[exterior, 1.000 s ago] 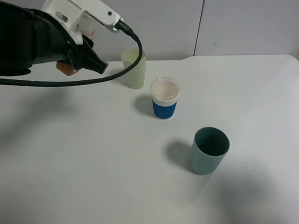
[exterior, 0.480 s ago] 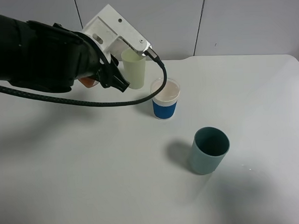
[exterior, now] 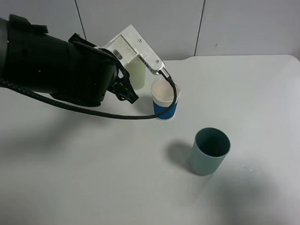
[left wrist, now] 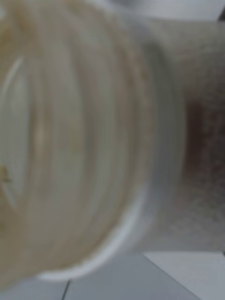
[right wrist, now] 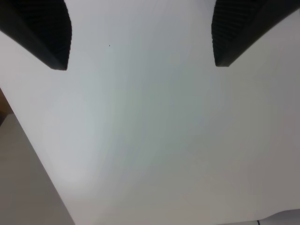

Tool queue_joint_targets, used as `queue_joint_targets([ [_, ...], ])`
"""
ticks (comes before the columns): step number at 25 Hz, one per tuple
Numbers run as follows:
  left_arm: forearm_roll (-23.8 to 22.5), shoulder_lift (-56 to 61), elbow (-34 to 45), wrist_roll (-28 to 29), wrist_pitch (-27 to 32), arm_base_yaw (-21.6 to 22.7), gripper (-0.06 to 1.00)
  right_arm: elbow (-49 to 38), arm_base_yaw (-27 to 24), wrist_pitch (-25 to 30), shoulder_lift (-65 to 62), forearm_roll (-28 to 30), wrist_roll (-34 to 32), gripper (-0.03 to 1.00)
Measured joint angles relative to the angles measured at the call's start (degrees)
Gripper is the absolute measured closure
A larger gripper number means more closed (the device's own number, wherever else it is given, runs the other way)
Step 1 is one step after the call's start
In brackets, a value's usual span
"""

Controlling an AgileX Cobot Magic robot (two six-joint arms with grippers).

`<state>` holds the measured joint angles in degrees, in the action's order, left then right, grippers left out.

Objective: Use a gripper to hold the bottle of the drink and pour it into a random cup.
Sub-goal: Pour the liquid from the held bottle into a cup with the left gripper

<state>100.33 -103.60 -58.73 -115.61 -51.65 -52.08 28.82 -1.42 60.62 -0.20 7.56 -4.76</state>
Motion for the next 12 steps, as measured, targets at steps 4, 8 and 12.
queue_joint_targets([
  [4, 0.0, -1.9, -2.7, 0.0, -2.0, -0.8, 0.58, 0.0, 0.0, 0.0, 0.0, 0.0, 0.0, 0.33],
  [8, 0.0, -4.2, -5.5, -0.5, -3.2, -1.5, 0.58, 0.0, 0.0, 0.0, 0.0, 0.0, 0.0, 0.33],
  [12, 0.0, -7.2, -7.6, -2.2, -4.7, -1.8, 0.58, 0.0, 0.0, 0.0, 0.0, 0.0, 0.0, 0.33],
])
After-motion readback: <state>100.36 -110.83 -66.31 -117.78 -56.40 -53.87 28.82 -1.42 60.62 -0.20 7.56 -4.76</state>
